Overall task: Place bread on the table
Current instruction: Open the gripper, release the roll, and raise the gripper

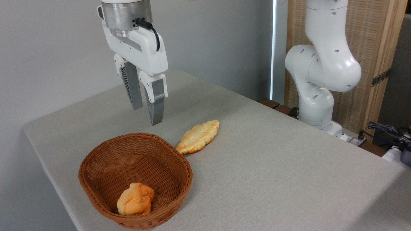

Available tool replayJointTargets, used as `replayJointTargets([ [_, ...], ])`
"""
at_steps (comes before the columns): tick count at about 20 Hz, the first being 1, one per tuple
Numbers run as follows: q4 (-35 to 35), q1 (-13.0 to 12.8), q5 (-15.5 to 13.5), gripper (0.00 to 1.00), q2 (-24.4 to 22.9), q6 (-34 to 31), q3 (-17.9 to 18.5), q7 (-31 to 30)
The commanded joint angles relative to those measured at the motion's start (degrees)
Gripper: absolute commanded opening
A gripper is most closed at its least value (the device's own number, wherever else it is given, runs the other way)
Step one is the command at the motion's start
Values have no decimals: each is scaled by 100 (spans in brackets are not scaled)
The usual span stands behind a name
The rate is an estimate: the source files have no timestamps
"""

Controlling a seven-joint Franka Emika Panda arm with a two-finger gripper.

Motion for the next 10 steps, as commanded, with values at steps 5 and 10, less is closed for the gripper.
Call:
replayJointTargets([
  [5, 163, -39, 149, 100, 50, -99, 166, -116],
  [10, 163, -39, 149, 100, 41, -353, 210, -72],
])
